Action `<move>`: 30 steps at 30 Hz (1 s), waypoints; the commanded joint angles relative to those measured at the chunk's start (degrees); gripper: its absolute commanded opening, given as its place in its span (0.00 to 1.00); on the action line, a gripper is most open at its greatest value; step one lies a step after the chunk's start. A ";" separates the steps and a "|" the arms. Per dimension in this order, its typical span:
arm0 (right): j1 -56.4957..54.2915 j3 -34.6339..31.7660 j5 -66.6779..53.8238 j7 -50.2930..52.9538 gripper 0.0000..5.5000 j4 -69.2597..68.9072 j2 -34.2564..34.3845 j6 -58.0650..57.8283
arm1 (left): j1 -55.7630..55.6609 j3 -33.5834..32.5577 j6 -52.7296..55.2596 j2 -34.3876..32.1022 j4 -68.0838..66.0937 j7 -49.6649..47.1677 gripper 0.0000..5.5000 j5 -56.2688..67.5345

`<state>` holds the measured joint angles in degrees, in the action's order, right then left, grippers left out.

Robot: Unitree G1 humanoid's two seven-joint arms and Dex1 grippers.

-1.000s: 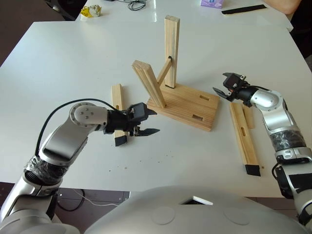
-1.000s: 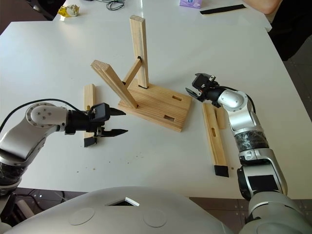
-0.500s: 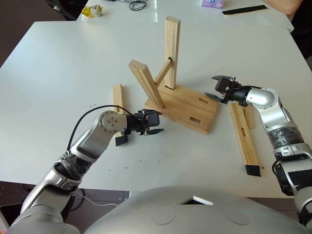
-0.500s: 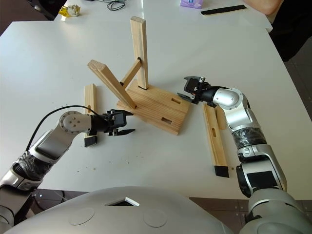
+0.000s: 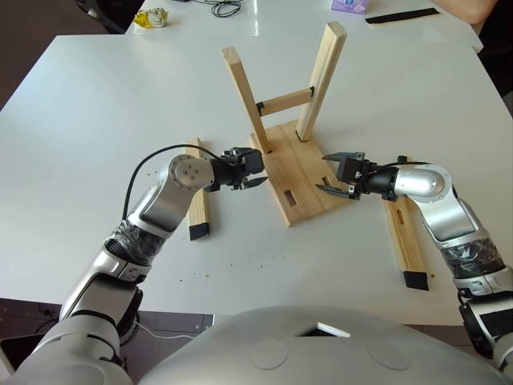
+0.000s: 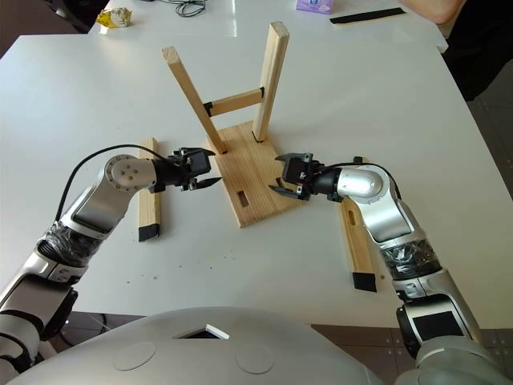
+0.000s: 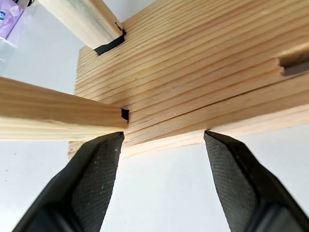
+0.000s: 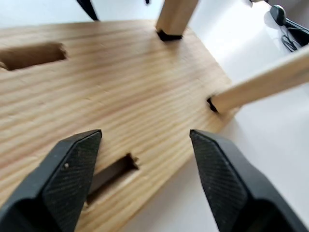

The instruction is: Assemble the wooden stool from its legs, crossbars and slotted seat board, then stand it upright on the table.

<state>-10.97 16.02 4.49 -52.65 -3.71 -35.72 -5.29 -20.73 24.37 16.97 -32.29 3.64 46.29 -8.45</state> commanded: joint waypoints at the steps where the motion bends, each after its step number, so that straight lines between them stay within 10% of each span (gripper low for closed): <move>1: 1.20 1.11 -1.03 -0.30 0.62 -4.31 0.85 -4.17 | -1.78 -0.99 -1.55 -0.48 -2.28 -0.21 0.56 -1.38; 16: -13.21 -3.54 6.45 10.88 0.62 13.07 -1.04 2.25 | 1.22 -3.29 -3.61 -2.42 -2.08 -1.73 0.56 -3.89; 30: -0.80 1.42 10.47 11.80 0.62 11.61 -0.77 15.07 | -0.15 0.81 -11.67 2.94 -14.91 -4.89 0.56 -8.31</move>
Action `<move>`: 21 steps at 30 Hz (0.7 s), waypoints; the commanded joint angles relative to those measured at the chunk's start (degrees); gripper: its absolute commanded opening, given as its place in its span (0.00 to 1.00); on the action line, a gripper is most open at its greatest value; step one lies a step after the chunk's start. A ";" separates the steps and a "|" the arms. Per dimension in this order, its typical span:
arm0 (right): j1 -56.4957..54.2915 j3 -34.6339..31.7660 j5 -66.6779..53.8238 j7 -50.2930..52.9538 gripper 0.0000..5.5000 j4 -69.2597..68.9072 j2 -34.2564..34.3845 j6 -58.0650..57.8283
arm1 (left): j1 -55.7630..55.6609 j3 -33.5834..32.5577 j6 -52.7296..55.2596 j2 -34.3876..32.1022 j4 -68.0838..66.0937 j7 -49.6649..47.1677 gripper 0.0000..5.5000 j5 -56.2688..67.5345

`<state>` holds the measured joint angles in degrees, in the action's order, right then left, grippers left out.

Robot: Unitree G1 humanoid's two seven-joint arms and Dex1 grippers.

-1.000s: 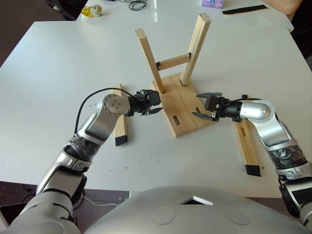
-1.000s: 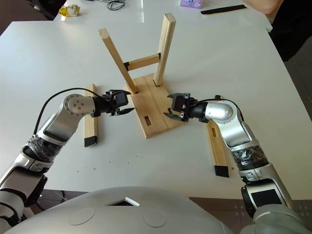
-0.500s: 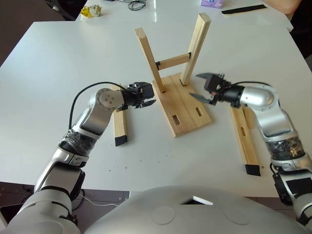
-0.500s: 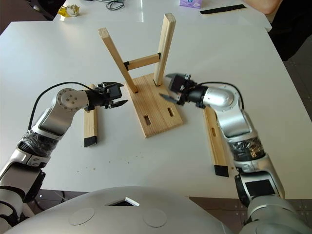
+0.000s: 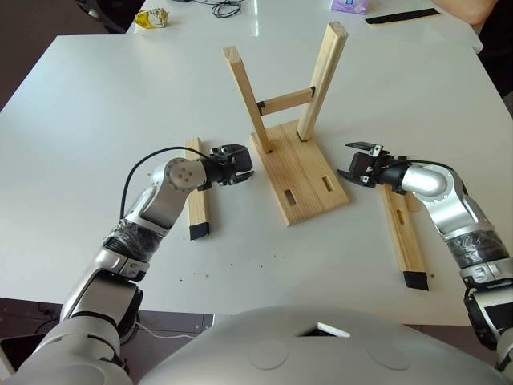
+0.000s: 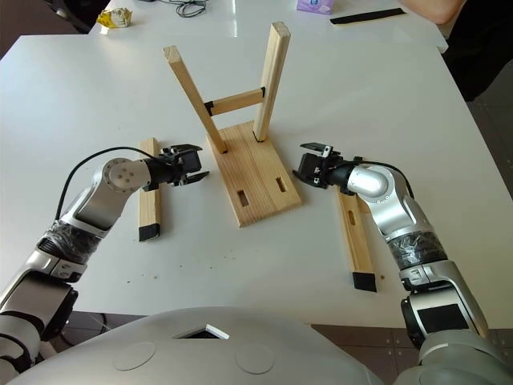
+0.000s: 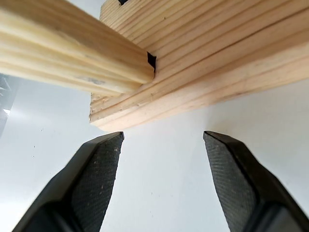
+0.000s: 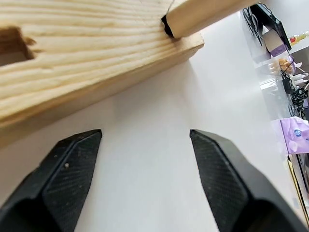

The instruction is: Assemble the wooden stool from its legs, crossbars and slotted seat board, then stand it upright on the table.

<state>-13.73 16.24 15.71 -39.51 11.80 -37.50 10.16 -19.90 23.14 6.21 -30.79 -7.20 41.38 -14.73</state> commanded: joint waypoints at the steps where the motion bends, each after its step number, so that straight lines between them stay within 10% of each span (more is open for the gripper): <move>1: 2.63 1.50 -0.93 -1.75 0.62 -5.68 1.36 -0.87 | -1.68 2.40 -1.52 2.03 -4.90 -0.03 0.56 -2.20; 21: 5.16 -1.46 -1.96 -2.05 0.62 -17.53 4.89 -11.51 | 5.05 0.68 -3.16 -2.58 5.47 5.64 0.56 0.08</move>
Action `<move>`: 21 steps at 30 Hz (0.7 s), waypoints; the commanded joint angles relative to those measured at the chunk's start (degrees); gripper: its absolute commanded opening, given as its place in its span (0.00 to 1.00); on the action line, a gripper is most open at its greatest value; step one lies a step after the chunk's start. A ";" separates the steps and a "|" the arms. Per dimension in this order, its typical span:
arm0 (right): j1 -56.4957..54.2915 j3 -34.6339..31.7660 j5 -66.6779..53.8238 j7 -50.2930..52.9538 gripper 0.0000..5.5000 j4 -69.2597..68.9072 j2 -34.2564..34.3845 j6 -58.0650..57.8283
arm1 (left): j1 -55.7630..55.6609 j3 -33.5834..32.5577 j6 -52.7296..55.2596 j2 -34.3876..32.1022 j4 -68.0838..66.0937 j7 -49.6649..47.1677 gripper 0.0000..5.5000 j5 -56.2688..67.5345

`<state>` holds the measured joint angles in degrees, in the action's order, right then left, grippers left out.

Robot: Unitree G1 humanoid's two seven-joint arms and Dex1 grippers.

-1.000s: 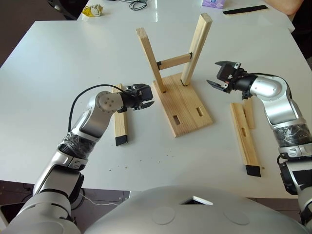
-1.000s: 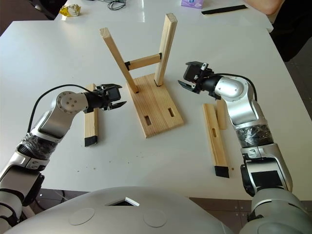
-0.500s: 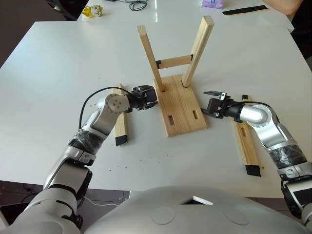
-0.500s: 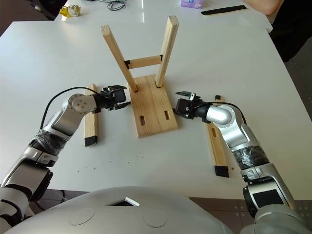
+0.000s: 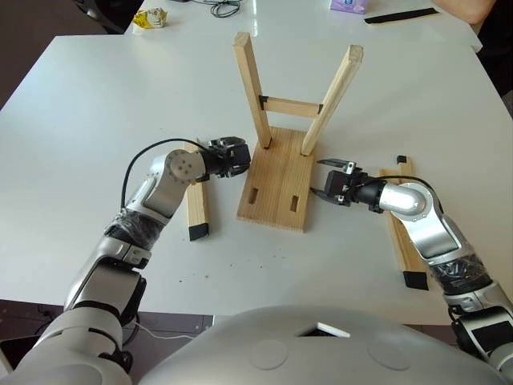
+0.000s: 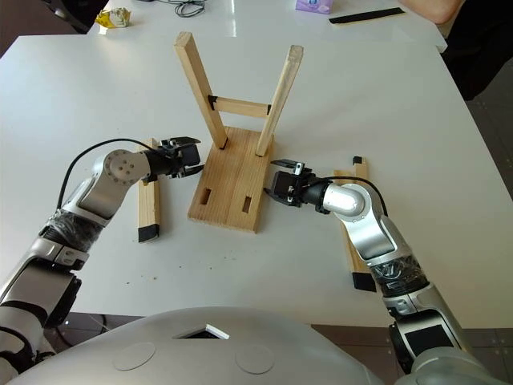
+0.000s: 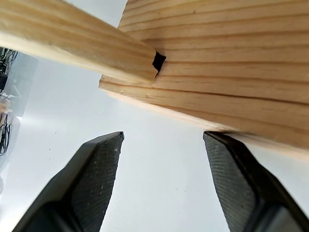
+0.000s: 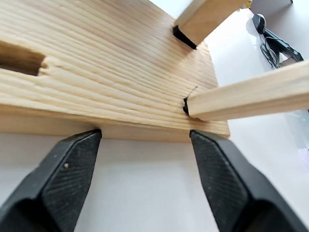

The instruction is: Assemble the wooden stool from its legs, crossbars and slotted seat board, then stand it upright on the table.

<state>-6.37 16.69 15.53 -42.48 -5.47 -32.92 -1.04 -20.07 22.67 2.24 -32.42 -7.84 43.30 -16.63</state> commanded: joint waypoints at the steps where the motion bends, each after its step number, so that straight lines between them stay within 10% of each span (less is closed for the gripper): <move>1: -2.11 -2.52 -1.91 0.92 0.62 -0.37 0.10 -0.48 | 6.21 0.90 1.21 -1.54 7.50 4.08 0.56 2.19; 21: -1.46 -4.31 -3.67 4.86 0.62 -3.25 4.41 -5.57 | 0.19 0.14 3.63 5.29 -0.15 -0.12 0.56 1.21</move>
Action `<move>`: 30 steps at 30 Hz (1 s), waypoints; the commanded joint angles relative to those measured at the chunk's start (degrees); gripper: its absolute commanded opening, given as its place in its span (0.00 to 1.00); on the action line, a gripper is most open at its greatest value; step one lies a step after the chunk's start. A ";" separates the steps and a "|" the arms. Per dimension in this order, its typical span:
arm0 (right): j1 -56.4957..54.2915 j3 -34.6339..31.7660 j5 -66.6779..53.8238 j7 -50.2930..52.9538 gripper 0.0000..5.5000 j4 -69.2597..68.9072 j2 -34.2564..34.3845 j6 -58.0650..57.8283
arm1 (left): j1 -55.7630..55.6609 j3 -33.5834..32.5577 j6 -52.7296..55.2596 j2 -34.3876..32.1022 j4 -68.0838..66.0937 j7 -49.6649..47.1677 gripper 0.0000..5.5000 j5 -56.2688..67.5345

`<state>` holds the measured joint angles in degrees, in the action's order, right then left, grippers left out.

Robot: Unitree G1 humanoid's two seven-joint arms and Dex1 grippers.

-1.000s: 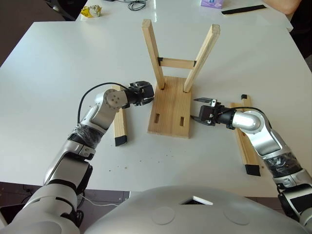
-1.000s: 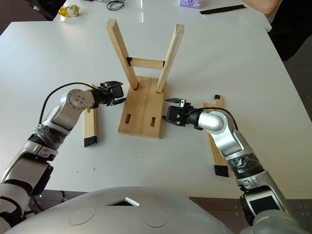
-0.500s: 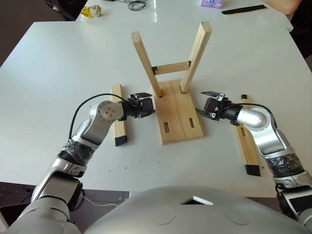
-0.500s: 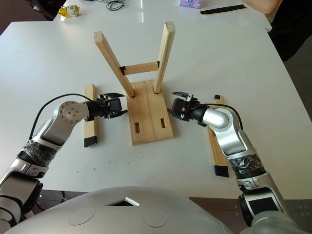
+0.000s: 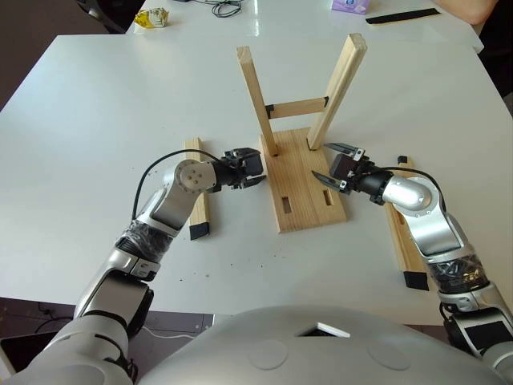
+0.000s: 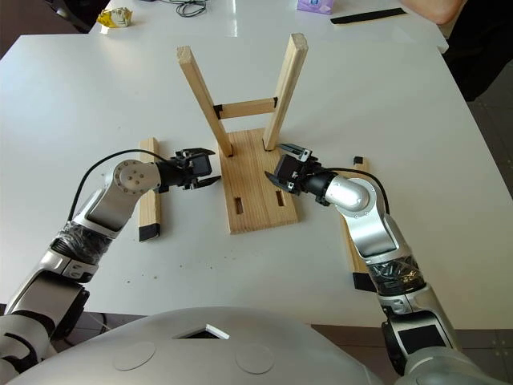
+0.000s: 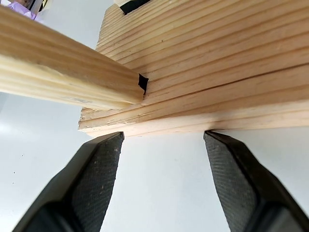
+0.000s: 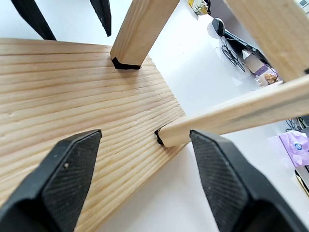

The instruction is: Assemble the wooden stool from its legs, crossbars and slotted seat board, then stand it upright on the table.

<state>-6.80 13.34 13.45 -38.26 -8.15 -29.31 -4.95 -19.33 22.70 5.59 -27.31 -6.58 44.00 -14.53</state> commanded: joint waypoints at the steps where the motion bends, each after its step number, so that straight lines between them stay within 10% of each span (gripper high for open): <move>1: -0.87 -1.04 -1.82 0.69 0.62 -0.90 0.91 -1.90 | -0.68 -0.18 0.21 0.13 -1.89 -1.25 0.56 -0.96; 11: 5.10 -15.80 -7.94 -2.18 0.62 -12.18 -8.05 -11.66 | -0.40 -4.98 2.05 -1.35 -1.34 -4.29 0.56 0.68; 30: 18.83 -10.19 -3.27 -3.81 0.62 -16.62 -14.60 0.24 | 6.84 -8.45 13.08 -2.51 17.53 -3.26 0.56 3.71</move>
<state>11.24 2.48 9.75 -41.94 -24.76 -43.36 -5.76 -13.12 15.23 16.98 -29.34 9.05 40.76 -11.54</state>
